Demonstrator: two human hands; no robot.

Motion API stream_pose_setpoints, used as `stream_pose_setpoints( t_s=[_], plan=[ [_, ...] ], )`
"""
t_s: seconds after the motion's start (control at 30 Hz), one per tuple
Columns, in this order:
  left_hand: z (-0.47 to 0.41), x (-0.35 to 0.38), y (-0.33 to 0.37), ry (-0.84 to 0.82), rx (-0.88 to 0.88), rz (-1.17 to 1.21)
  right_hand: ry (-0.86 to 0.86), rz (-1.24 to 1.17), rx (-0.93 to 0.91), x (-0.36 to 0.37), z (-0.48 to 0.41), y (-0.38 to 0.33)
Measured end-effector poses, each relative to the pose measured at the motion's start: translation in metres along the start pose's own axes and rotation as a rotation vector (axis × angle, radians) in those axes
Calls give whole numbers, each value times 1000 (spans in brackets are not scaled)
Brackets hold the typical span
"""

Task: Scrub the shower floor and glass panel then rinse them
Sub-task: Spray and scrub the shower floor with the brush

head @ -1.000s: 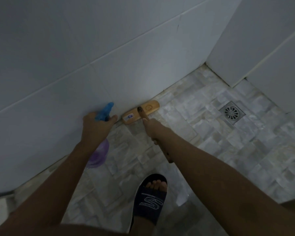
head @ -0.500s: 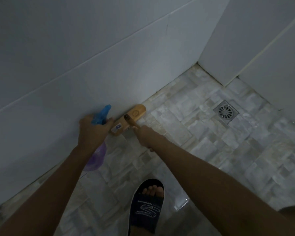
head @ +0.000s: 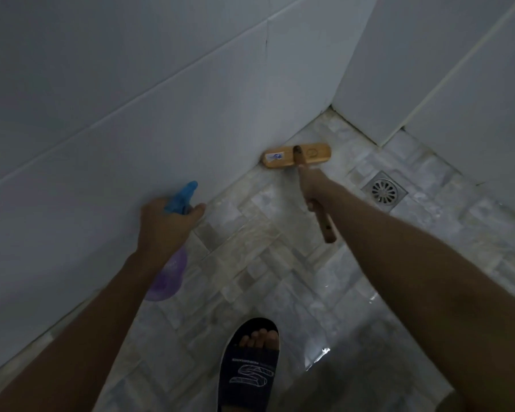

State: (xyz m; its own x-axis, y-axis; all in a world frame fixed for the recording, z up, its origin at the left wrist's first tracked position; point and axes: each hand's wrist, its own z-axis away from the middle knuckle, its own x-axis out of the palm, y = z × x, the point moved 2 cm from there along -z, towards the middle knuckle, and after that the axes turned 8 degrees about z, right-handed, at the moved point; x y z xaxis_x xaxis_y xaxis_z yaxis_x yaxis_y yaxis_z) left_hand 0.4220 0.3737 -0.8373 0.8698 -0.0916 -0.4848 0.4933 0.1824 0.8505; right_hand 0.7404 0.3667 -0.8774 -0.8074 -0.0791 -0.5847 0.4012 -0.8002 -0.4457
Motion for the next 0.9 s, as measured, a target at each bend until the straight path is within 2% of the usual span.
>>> stream_pose_setpoints(
  t_s=[0.13, 0.23, 0.33, 0.47, 0.63, 0.77, 0.9],
  plan=[
    [1, 6, -3, -28, -19, -61, -149, 105, -69, 79, 42, 10],
    [0, 8, -6, -24, -41, -88, -189, 141, -48, 94, 69, 30],
    [0, 8, -2, -21, -21, -49, -198, 157, -39, 72, 92, 67],
    [6, 25, 10, -125, 0, -31, -144, 113, 130, 32, 93, 115],
    [7, 61, 26, -220, -27, -39, 26, -52, 96, -6, 27, 86],
    [-4, 82, 43, -252, -23, -7, -5, -37, 70, -35, 10, 57],
    [-7, 97, 58, -280, 61, -47, -39, 12, 85, -15, 53, 100]
  ],
)
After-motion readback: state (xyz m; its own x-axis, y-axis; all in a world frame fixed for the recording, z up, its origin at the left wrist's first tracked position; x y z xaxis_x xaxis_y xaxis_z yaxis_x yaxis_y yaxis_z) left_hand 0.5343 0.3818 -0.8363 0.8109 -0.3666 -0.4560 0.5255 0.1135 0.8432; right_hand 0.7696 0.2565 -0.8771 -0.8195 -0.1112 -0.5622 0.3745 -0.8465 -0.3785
